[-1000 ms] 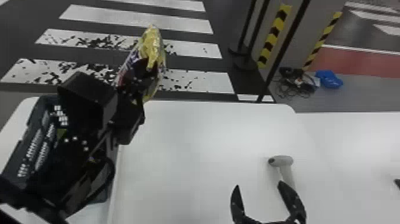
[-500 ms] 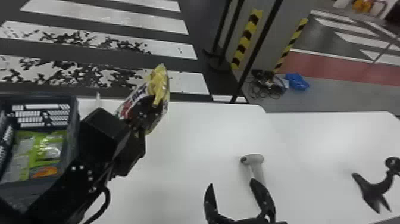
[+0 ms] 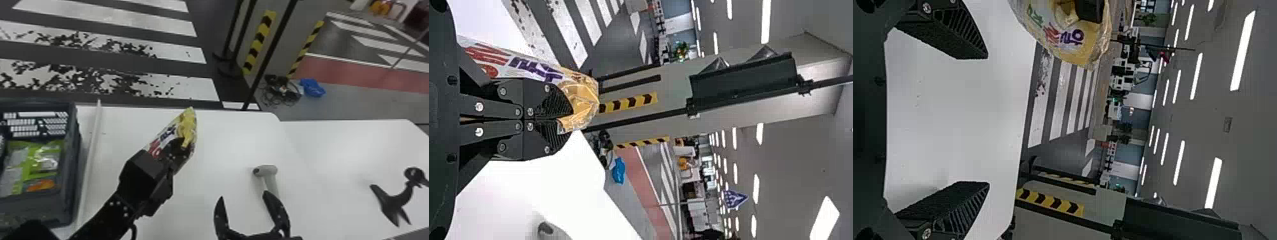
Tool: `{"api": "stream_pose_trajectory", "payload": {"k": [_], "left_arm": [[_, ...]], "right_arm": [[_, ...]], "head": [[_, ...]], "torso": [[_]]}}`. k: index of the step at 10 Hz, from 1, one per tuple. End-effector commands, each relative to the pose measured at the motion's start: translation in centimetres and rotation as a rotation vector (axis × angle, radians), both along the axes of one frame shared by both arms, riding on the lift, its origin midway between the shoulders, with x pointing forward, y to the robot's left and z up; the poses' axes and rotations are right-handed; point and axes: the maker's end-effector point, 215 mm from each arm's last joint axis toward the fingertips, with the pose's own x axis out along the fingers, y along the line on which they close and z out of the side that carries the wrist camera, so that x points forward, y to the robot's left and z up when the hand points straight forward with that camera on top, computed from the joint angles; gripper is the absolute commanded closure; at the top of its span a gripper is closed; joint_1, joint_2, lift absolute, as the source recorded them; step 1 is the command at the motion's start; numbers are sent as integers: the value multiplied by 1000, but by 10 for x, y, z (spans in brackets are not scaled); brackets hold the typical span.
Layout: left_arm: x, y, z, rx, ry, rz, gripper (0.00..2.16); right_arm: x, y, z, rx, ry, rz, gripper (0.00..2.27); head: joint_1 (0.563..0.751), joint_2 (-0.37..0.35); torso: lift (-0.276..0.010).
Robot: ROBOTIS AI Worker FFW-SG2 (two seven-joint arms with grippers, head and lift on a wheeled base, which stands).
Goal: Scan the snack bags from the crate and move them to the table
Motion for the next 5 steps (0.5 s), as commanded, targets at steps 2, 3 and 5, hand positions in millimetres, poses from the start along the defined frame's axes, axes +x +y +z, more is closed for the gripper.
{"api": "stream_pose_trajectory", "payload": {"k": [2, 3, 5], "left_arm": [[1, -11, -38, 27, 51, -14, 1912], [1, -11, -47, 20, 65, -15, 1912], [-5, -18, -54, 10, 85, -37, 1912]], "right_arm": [[0, -1, 0, -1, 0, -1, 87], [0, -2, 0, -4, 0, -2, 87], [0, -2, 0, -5, 0, 0, 87]], "head": [[695, -350], [695, -350], [695, -350]], "torso": [[-95], [-95], [-95]]}}
